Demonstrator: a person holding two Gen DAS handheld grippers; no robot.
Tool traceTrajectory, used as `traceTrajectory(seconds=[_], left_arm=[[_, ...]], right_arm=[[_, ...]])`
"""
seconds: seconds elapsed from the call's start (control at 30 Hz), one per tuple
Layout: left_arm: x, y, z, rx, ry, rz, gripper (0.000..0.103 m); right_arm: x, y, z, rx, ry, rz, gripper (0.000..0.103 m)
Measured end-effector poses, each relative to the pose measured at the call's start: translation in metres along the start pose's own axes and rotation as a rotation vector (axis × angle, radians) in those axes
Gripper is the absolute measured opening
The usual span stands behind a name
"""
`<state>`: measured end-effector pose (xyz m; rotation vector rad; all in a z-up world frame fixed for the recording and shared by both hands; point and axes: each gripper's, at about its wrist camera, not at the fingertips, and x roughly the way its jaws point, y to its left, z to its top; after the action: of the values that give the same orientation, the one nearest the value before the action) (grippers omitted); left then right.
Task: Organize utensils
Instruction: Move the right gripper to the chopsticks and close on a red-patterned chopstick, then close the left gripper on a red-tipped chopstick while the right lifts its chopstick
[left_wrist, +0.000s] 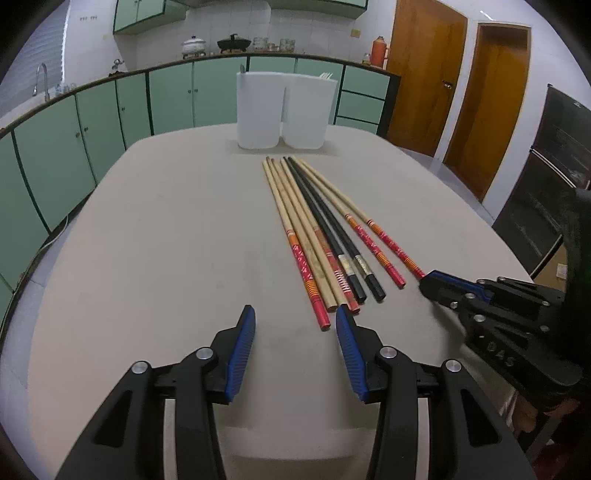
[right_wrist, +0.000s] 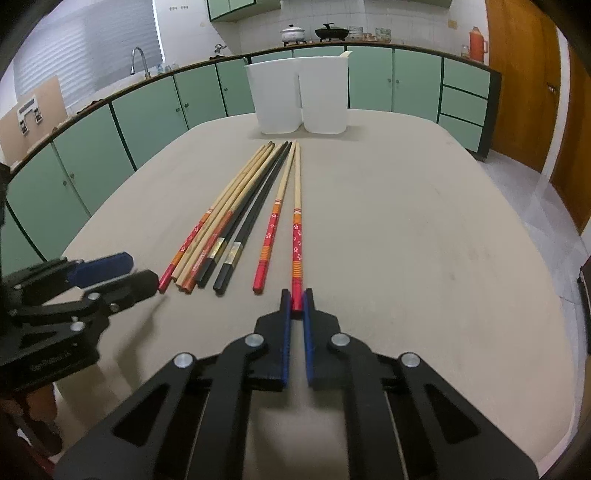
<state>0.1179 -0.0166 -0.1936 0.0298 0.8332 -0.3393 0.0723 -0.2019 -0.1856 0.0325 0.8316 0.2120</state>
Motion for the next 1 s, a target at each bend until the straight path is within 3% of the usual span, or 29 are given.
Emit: traceTrajectory(seconds=[0.33, 0.53, 0.77, 1.0], left_arm=[[0.005, 0.011, 0.004, -0.042, 0.017, 0.035, 0.045], [0.011, 0.003, 0.007, -0.041, 0.012, 0.044, 0.034], [0.016, 0.006, 0.008, -0.061, -0.005, 0.073, 0.006], [0.003, 0.006, 0.018, -0.061, -0.041, 0.085, 0.006]], right_arm=[[-0.001, 0.002, -0.001, 0.016, -0.003, 0.007, 0.007], [0.003, 0.000, 0.002, 0.030, -0.013, 0.008, 0.006], [0.005, -0.005, 0.007, 0.075, -0.037, -0.009, 0.005], [-0.008, -0.022, 0.016, 0.112, -0.063, -0.040, 0.005]])
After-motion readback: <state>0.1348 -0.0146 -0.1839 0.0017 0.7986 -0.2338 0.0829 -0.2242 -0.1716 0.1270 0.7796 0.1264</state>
